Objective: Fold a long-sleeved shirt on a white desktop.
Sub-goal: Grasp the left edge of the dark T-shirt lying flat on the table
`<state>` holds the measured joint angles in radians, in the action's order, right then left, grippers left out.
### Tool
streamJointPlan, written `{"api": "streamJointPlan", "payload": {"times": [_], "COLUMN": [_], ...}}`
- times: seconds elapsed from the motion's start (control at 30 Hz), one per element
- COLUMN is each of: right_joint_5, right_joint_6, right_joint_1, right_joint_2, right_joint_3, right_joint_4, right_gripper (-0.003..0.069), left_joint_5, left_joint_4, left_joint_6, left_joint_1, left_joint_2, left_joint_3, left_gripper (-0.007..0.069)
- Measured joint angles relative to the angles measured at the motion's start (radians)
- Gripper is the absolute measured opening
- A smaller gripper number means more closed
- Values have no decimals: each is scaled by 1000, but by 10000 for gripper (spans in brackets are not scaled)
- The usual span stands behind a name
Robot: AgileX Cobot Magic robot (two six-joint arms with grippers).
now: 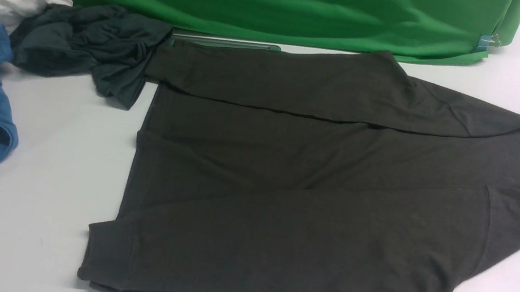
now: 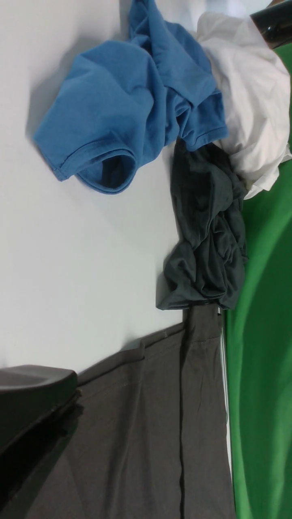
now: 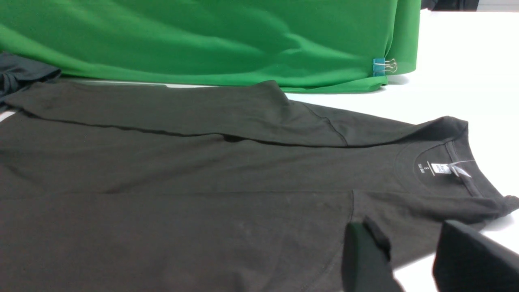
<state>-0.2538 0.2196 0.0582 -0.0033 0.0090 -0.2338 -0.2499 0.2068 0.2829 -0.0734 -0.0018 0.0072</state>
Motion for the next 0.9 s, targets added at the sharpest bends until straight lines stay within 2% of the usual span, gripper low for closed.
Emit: {"api": "streamJointPlan", "payload": {"times": [0.2, 0.43, 0.6, 0.73, 0.8, 0.83, 0.9], "right_joint_5": [0, 0, 0, 0, 0, 0, 0], "right_joint_6": [0, 0, 0, 0, 0, 0, 0], "right_joint_1": [0, 0, 0, 0, 0, 0, 0], "right_joint_2": [0, 0, 0, 0, 0, 0, 0], "right_joint_3": [0, 0, 0, 0, 0, 0, 0], "right_joint_4": [0, 0, 0, 0, 0, 0, 0], "right_gripper": [240, 240, 240, 240, 240, 240, 240], "left_joint_5": [41, 230, 352, 140, 46, -95, -244], "left_joint_4": [14, 388, 434, 377, 354, 341, 351], "left_joint_6": [-9, -193, -227, -208, -158, -85, -18], "left_joint_1": [0, 0, 0, 0, 0, 0, 0], "left_joint_2": [0, 0, -1, 8, 29, 76, 158], "left_joint_3": [0, 0, -4, -143, -203, -282, -360], "left_gripper": [20, 20, 20, 20, 20, 20, 20]}}
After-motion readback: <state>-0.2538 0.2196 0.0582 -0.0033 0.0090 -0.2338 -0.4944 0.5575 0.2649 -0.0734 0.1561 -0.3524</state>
